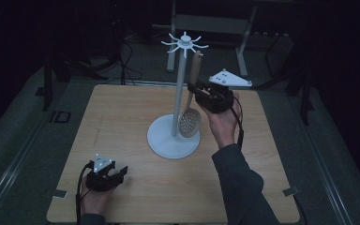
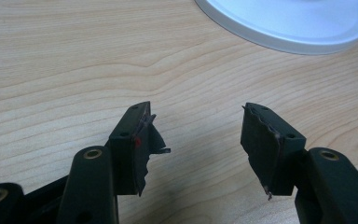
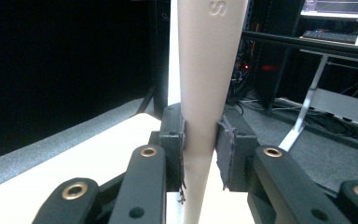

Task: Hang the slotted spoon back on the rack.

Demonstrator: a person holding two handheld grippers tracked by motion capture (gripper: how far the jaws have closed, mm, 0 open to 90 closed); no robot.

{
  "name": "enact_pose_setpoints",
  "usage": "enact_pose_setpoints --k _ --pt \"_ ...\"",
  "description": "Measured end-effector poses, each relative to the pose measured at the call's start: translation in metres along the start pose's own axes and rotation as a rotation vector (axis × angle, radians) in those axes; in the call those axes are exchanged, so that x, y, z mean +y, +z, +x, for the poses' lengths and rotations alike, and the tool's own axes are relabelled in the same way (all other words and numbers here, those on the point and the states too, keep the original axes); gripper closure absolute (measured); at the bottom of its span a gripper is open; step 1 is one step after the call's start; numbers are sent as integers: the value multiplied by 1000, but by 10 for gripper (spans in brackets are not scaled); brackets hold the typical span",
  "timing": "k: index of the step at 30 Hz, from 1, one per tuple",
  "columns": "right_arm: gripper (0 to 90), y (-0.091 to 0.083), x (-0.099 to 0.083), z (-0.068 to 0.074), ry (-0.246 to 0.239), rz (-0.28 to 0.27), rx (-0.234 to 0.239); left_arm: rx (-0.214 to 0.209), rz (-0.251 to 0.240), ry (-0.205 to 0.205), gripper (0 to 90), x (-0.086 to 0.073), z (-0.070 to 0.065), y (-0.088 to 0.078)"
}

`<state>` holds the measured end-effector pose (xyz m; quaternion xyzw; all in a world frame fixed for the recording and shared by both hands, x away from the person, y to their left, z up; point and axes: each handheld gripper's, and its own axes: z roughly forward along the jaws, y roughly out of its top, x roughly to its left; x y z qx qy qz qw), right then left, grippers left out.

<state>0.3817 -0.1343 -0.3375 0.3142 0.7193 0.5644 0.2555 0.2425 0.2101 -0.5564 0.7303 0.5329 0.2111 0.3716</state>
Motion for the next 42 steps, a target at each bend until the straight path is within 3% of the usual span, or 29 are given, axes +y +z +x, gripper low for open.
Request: enact_pose_setpoints --k 20,27,33,42 --pt "731 8 4 0 -3 22 -14 -1 2 3 438 0 0 0" --pt "542 2 3 -3 10 6 -25 1 1 1 438 0 -1 0" --pt "368 0 0 -3 -7 28 -77 1 2 0 438 0 0 0" --pt "275 -9 -5 1 -44 63 -105 2 2 -1 438 0 0 0"
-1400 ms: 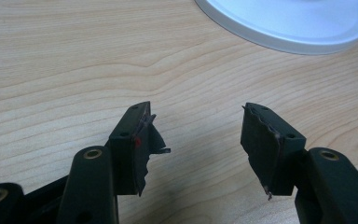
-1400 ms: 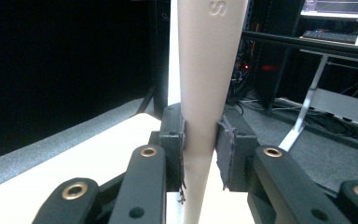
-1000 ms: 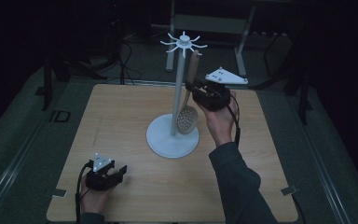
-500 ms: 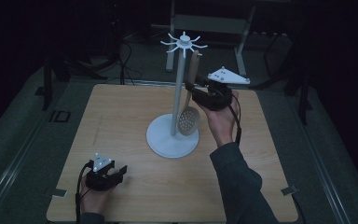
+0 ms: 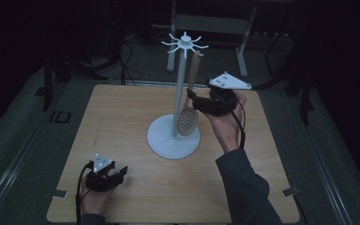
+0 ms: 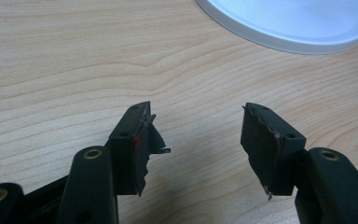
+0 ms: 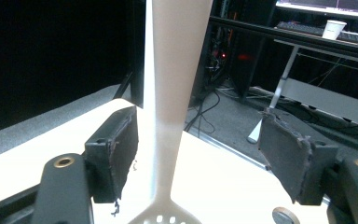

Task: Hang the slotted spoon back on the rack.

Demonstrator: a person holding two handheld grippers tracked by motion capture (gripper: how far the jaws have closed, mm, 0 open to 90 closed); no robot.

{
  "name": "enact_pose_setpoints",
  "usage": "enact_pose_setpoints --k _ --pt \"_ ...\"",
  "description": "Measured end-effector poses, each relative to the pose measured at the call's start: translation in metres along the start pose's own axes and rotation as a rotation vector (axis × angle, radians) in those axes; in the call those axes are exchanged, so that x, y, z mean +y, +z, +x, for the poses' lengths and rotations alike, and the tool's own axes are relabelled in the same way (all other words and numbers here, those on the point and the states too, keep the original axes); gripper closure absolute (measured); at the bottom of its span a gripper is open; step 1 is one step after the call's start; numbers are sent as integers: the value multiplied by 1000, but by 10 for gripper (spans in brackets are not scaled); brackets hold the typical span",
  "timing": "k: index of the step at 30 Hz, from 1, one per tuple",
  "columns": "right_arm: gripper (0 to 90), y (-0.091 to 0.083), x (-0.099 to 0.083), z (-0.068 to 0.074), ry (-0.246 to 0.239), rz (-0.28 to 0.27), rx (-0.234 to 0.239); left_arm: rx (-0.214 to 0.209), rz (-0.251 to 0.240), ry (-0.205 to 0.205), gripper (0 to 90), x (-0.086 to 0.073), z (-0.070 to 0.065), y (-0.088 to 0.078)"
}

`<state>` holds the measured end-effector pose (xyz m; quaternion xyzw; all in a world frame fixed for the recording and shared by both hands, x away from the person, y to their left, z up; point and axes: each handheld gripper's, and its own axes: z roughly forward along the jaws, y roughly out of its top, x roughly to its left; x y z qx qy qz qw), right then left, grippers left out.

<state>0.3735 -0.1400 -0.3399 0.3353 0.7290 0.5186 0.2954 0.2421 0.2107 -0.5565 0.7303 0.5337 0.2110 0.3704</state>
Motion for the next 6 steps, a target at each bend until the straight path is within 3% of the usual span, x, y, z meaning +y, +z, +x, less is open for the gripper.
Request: enact_pose_setpoints --k 3,6 --pt "274 -5 -4 -1 -4 7 -7 0 -4 -4 437 0 1 0" --pt "267 -22 -31 -6 -8 27 -3 1 -5 -10 437 0 1 0"
